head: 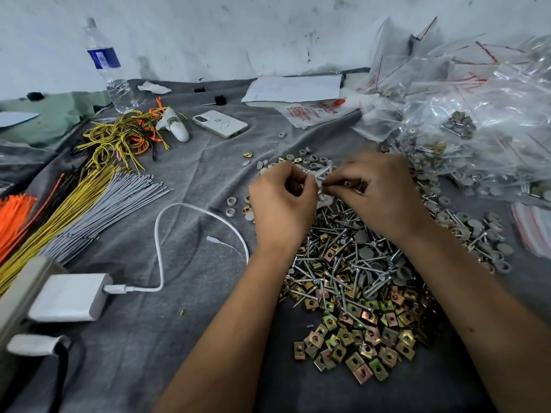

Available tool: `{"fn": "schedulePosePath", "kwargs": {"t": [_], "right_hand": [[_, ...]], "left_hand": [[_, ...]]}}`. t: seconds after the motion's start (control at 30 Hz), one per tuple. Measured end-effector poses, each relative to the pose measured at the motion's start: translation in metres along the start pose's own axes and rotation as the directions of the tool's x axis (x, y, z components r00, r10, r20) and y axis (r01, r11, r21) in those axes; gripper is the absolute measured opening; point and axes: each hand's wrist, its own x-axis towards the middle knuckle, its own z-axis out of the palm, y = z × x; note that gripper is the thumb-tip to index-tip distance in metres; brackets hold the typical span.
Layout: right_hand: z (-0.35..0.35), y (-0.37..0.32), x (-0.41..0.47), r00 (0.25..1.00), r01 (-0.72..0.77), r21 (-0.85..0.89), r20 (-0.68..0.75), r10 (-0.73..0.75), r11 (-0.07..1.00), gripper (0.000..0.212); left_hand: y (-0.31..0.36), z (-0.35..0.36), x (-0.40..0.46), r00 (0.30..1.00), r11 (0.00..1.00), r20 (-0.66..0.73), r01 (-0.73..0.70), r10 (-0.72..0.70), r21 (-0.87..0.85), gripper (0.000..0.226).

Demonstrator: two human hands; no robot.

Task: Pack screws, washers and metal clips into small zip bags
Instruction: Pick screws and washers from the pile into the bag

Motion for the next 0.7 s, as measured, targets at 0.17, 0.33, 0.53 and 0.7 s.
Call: {"fn": "schedulePosePath", "kwargs": {"t": [0.17,0.33,0.53,0.7], "right_hand": [[0.002,0.009,0.000,0.998,-0.058,0.012,0.026,0.058,0.998,0.023],[-0.014,0.026,-0.002,0.973,-0.194,-0.050,0.118,0.199,0.980,0.020],[-0.015,0.034,-0.003,0.789,-0.241,-0.235,0.517,0.331,0.942,0.026],[-0.016,0.029,-0.002,0.873,-0.224,-0.123,0.414,0.256,0.967,0.010]], "left_hand": [[-0.001,-0.001,0.001,0.999,0.999,-0.006,0.044,-0.044,-0.015,0.022],[-0.001,-0.002,0.001,0.998,0.998,-0.003,0.060,-0.060,-0.012,0.025],[-0.001,-0.003,0.001,0.998,0.997,0.009,0.065,-0.065,-0.027,0.024],[-0.001,-0.003,0.002,0.996,0.995,0.017,0.086,-0.085,-0.058,0.021]]}}
